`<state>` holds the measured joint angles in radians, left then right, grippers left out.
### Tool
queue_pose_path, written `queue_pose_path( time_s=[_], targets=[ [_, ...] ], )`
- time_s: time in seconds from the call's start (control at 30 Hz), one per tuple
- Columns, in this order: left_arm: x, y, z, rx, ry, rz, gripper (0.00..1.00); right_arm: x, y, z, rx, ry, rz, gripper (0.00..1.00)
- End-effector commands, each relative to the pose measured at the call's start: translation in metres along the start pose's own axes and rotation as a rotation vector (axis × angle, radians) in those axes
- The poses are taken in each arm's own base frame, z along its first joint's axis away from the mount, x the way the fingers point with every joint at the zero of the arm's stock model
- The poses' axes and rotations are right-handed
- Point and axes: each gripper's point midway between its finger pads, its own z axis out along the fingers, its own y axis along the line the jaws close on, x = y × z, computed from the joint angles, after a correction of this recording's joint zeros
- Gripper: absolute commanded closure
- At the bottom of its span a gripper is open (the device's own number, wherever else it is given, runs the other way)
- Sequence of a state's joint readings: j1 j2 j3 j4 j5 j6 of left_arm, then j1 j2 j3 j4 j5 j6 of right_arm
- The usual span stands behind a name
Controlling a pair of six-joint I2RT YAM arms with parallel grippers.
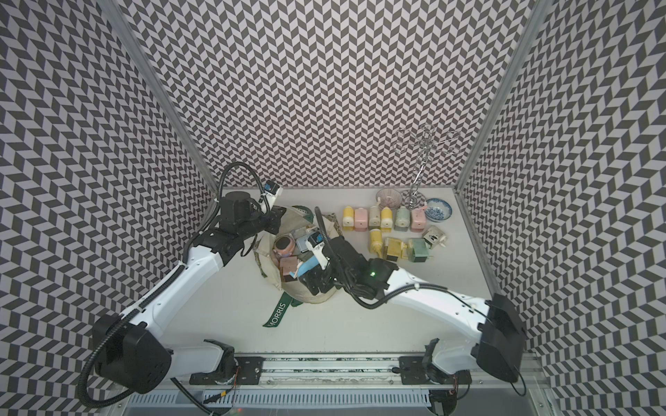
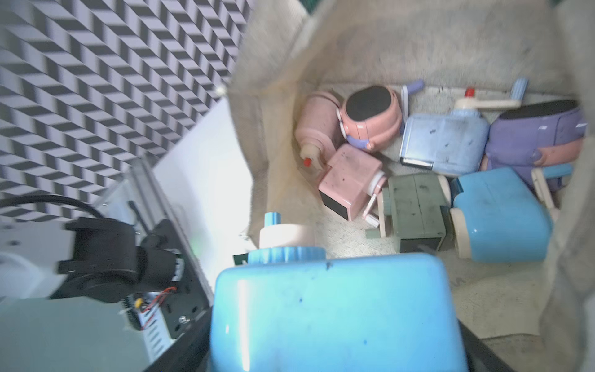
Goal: Take out the pencil sharpeners from the tote bags
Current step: Pick up the pencil sharpener from the canvas bag, then place the pencil sharpener at the center of the board.
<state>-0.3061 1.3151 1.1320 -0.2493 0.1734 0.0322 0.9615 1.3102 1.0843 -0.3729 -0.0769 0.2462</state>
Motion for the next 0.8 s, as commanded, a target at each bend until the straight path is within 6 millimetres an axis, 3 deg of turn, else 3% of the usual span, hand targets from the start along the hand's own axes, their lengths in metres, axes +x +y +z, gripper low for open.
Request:
queue_pose_path(
  time_s=[0.0,0.2,0.47,0.6,0.77],
  targets=[
    [-0.038,0.003,-0.014,-0.022,-0.108,0.029,1.0,-0.023,0.0,-0.03,-0.083,-0.127,0.011,0.27],
    [-0.038,0.003,-0.015,-0.024,-0.109,0.031,1.0,-0.049,-0.036,-0.071,-0.13,-0.304,0.167,0.25],
    [-0.039,0.004,-0.016,-0.032,-0.112,0.034,1.0,-0.048,-0.109,-0.072,-0.149,-0.377,0.48,0.25],
    [-0.04,0.004,-0.017,-0.033,-0.112,0.033,1.0,-0.041,-0.151,-0.06,-0.081,-0.402,0.608,0.26],
    [-0.04,0.005,-0.018,-0.037,-0.115,0.036,1.0,-0.025,-0.183,-0.021,-0.006,-0.329,0.703,0.26]
  ],
)
